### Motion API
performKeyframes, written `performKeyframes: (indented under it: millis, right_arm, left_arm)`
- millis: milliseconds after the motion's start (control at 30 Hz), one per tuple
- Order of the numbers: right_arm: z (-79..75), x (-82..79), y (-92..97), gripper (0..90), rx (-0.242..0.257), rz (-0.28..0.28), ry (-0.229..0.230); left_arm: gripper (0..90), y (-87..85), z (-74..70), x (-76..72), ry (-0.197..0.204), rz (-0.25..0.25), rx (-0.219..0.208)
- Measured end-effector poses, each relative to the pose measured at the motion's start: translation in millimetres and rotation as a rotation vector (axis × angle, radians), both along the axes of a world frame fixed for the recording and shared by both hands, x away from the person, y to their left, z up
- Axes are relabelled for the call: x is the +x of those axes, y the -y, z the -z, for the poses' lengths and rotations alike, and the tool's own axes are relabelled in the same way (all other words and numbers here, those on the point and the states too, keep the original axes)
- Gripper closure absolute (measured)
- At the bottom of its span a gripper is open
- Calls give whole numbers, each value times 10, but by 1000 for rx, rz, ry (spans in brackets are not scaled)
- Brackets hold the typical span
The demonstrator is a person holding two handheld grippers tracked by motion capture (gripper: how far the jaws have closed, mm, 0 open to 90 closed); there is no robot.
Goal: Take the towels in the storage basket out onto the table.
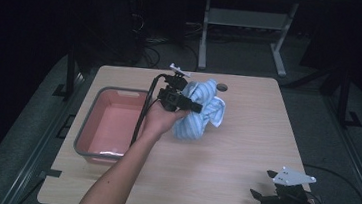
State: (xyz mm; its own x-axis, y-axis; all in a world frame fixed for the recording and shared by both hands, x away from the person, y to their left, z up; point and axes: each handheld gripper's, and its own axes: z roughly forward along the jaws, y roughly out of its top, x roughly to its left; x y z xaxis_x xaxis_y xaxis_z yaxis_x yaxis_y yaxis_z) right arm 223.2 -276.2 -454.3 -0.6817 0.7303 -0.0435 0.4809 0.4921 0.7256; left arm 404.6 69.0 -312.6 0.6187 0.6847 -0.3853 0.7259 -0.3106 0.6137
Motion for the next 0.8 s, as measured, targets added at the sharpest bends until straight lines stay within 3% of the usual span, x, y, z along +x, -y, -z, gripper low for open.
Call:
performKeyframes:
  millis: [600,800]
  right_arm:
    - [-5,0,29,139,21,5,2]
    - [-5,2,31,139,19,0,5]
  left_arm:
    - [696,403,324,111,-47,39,16]
    - [695,494,503,134,-69,38,11]
